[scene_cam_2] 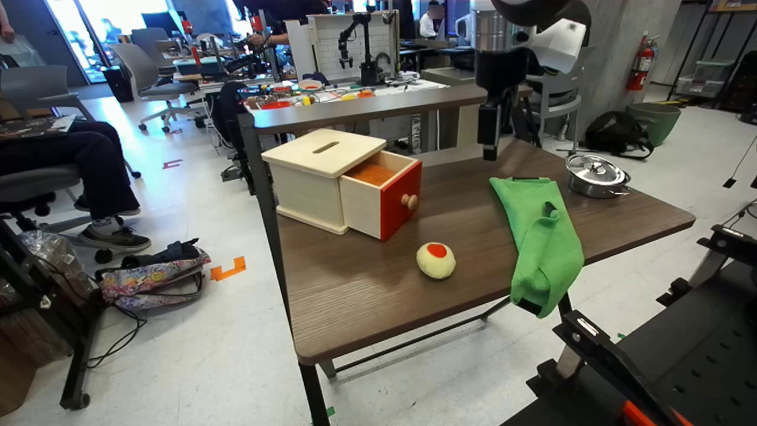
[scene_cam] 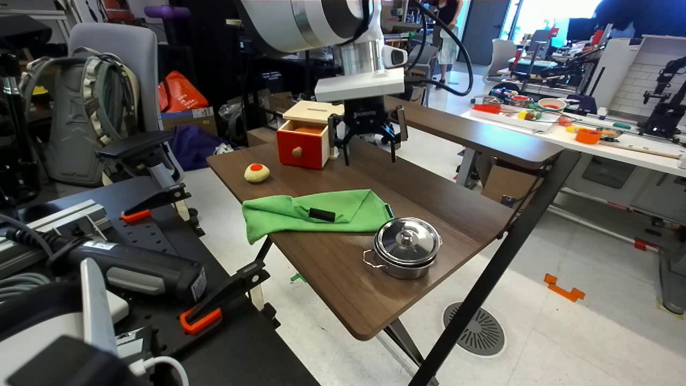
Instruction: Fold the green towel
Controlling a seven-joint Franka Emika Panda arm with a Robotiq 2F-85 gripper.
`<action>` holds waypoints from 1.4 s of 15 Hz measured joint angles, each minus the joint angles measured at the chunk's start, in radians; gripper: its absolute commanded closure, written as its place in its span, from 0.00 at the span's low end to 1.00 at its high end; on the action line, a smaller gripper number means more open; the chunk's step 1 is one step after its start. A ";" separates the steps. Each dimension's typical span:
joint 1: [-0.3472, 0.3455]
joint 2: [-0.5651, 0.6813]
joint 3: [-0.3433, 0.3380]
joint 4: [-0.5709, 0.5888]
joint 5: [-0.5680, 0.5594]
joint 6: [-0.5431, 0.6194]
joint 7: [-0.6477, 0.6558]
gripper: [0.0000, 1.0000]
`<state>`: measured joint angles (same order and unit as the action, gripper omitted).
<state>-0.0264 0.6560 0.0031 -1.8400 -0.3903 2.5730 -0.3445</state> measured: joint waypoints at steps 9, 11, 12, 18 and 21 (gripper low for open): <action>-0.111 0.011 0.024 -0.025 0.082 0.035 -0.127 0.00; -0.126 0.011 0.029 -0.024 0.107 0.031 -0.148 0.00; -0.131 0.011 0.029 -0.023 0.115 0.026 -0.150 0.00; -0.123 0.031 0.001 0.037 0.120 -0.089 -0.141 0.00; -0.117 0.061 -0.010 0.089 0.118 -0.154 -0.137 0.00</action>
<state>-0.1431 0.7172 -0.0068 -1.7512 -0.2719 2.4191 -0.4815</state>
